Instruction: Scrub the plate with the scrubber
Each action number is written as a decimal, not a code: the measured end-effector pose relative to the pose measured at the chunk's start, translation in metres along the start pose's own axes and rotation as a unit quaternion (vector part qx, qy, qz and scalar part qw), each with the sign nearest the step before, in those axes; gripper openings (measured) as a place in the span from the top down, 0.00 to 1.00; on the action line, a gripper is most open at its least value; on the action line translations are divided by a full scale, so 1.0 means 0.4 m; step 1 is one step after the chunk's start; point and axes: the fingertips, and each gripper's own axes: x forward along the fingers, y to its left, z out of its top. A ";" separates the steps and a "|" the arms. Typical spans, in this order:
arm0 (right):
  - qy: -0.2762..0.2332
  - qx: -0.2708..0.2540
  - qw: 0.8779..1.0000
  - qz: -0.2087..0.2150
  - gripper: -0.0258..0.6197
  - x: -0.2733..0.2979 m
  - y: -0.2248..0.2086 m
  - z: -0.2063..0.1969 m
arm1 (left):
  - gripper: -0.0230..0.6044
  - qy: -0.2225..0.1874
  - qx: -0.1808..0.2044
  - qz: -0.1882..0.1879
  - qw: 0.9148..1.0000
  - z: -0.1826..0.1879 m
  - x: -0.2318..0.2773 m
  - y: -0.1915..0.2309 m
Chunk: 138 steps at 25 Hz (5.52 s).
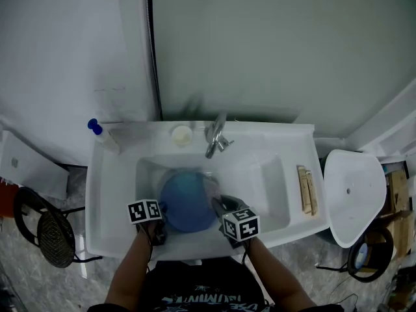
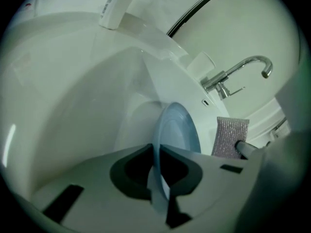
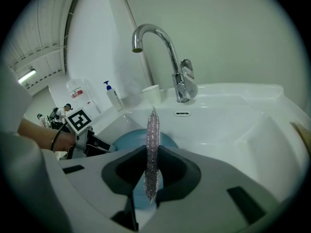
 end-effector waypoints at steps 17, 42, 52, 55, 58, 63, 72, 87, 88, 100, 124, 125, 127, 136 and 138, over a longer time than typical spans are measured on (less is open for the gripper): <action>0.039 -0.145 0.986 -0.065 0.84 0.044 0.071 0.112 | 0.91 -0.057 -0.011 -0.065 0.996 0.024 -0.120 -0.110; 0.062 -0.422 0.904 0.019 0.84 0.087 0.296 0.088 | 0.91 -0.077 0.028 -0.058 0.995 0.057 -0.189 -0.145; 0.071 -0.521 0.845 0.098 0.84 0.057 0.350 0.010 | 0.91 -0.083 0.018 -0.059 0.995 0.075 -0.202 -0.131; 0.071 -0.561 0.818 0.107 0.84 0.043 0.355 -0.014 | 0.91 -0.091 0.007 -0.062 0.994 0.083 -0.210 -0.123; 0.072 -0.592 0.794 0.116 0.84 0.034 0.359 -0.035 | 0.91 -0.095 -0.001 -0.064 0.993 0.091 -0.214 -0.119; 0.081 -0.639 0.753 0.137 0.84 0.015 0.368 -0.074 | 0.91 -0.099 -0.004 -0.064 0.993 0.095 -0.219 -0.109; 0.113 -0.670 0.716 0.161 0.84 -0.028 0.313 -0.127 | 0.91 -0.108 -0.022 -0.061 0.992 0.104 -0.234 -0.076; 0.021 -0.617 0.786 -0.002 0.84 0.027 0.213 0.146 | 0.91 -0.079 -0.012 -0.083 0.993 0.036 -0.208 -0.122; 0.023 -0.619 0.785 -0.013 0.84 0.035 0.204 0.152 | 0.91 -0.078 -0.011 -0.086 0.993 0.035 -0.209 -0.127; 0.044 -0.644 0.763 -0.010 0.84 0.061 0.219 0.112 | 0.91 -0.088 -0.025 -0.106 0.990 0.046 -0.226 -0.146; 0.039 -0.634 0.766 0.102 0.84 -0.054 0.319 -0.045 | 0.90 -0.117 -0.037 -0.091 0.988 0.076 -0.250 -0.100; 0.030 -0.631 0.770 0.088 0.84 -0.052 0.312 -0.021 | 0.90 -0.116 -0.037 -0.094 0.988 0.073 -0.251 -0.107; 0.018 -0.630 0.775 0.052 0.84 -0.044 0.285 0.029 | 0.90 -0.115 -0.035 -0.101 0.988 0.066 -0.250 -0.124; -0.003 -0.646 0.763 -0.042 0.84 -0.008 0.218 0.179 | 0.90 -0.107 -0.004 -0.115 0.988 0.038 -0.259 -0.166; -0.002 -0.658 0.752 -0.046 0.84 0.001 0.216 0.186 | 0.90 -0.103 -0.001 -0.122 0.987 0.030 -0.261 -0.172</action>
